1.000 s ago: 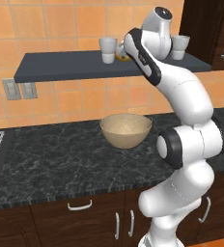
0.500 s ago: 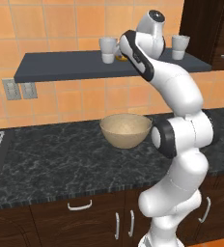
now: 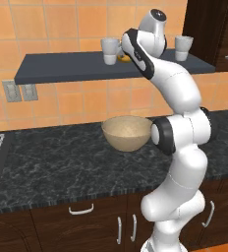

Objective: Open the cabinet, pick up the bread from the cabinet and place it in the basket. Then move the basket to the dining counter.

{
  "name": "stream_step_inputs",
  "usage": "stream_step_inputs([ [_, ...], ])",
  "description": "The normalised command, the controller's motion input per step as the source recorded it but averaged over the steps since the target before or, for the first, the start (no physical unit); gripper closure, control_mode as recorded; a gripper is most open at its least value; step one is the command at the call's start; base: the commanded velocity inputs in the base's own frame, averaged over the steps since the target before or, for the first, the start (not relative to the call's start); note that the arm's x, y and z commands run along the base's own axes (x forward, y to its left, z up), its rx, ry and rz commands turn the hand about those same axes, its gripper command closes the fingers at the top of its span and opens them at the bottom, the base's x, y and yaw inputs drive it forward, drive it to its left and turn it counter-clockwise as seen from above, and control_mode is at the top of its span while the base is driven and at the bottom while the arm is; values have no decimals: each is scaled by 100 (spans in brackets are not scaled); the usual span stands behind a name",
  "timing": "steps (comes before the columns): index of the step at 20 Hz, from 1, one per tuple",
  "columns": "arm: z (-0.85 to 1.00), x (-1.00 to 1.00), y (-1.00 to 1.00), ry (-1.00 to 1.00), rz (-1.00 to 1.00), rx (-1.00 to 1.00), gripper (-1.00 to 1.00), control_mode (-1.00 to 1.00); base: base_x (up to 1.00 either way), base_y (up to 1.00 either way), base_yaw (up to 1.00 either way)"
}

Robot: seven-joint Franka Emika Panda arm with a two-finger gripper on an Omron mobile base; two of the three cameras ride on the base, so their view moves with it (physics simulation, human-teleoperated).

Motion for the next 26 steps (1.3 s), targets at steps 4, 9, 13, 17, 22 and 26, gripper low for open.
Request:
stream_step_inputs([
  [4,-20,18,1,1,0,-2,-100,-100,0,0,0],
  [9,-22,1,0,1,1,0,-100,-100,0,0,0],
  [13,-12,10,0,-2,7,0,-100,-100,0,0,0],
  [17,-5,23,-4,-4,15,0,-100,-100,0,0,0],
  [22,-5,33,-11,-1,18,0,-100,-100,0,0,0],
  [26,-3,24,0,0,11,0,100,-100,0,0,0],
])
